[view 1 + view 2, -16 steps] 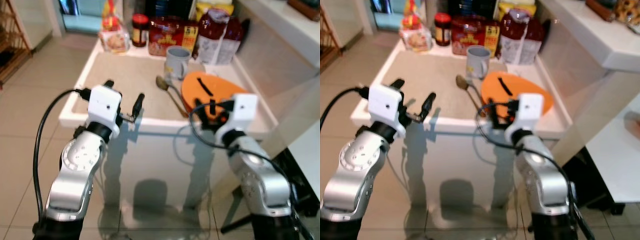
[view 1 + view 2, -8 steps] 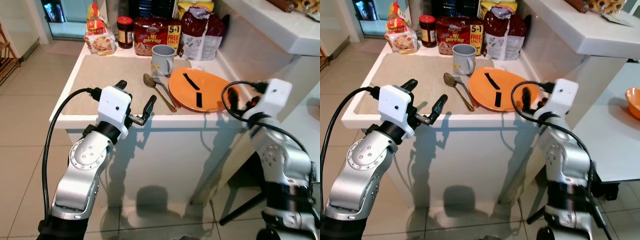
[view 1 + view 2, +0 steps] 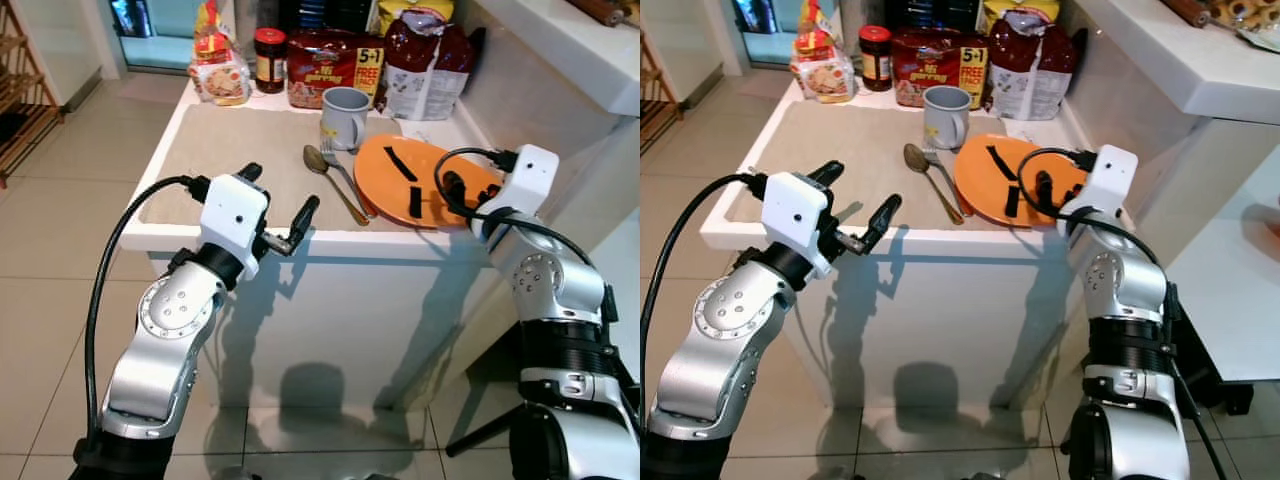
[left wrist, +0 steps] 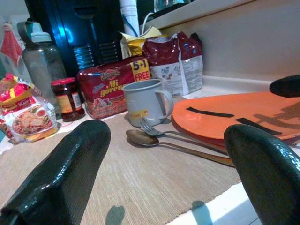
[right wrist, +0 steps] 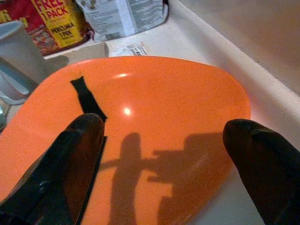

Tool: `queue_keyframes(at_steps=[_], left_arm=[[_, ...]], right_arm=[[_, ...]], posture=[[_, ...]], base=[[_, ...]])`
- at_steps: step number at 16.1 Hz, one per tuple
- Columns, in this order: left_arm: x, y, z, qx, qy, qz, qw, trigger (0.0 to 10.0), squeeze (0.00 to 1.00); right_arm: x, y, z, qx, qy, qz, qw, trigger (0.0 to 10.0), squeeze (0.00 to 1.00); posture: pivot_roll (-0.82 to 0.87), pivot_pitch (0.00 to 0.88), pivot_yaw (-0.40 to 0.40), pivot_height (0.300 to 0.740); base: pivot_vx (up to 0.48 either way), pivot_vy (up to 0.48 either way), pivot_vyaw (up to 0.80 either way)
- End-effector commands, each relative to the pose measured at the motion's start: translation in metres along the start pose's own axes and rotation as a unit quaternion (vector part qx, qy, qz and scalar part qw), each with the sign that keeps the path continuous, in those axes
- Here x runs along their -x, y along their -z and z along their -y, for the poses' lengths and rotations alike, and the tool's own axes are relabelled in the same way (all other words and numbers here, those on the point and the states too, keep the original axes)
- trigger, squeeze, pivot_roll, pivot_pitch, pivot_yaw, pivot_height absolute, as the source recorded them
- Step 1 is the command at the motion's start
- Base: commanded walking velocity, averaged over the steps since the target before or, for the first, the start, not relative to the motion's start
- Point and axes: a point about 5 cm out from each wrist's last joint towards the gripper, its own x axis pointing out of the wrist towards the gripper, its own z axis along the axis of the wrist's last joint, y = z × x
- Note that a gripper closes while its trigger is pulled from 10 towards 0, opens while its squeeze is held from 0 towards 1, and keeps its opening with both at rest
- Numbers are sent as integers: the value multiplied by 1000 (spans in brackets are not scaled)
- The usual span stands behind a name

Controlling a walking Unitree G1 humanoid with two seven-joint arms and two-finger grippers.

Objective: Setting the table

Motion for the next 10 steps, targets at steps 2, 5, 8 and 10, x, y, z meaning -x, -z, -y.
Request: queue_keyframes(at_steps=[2,5,8,10], left_arm=[[-3,-4,5,-1,16,6,1000,10000,0],[-3,-4,5,0,17,6,1000,10000,0],[-2,-4,9,10,32,8,999,10000,0],[1,-3,21,24,98,-1,995,10000,0]], right_arm=[[-4,-6,14,-3,33,8,999,10000,0],[-5,-8,19,-11,47,12,999,10000,0],[-7,-9,28,-18,71,9,997,10000,0],[-11,-2,32,-31,78,-17,996,10000,0]], posture=[[91,0,-77,740],[91,0,-77,740],[90,0,-78,740],[89,0,-79,740]], base=[[0,0,0],[0,0,0],[0,0,0],[0,0,0]])
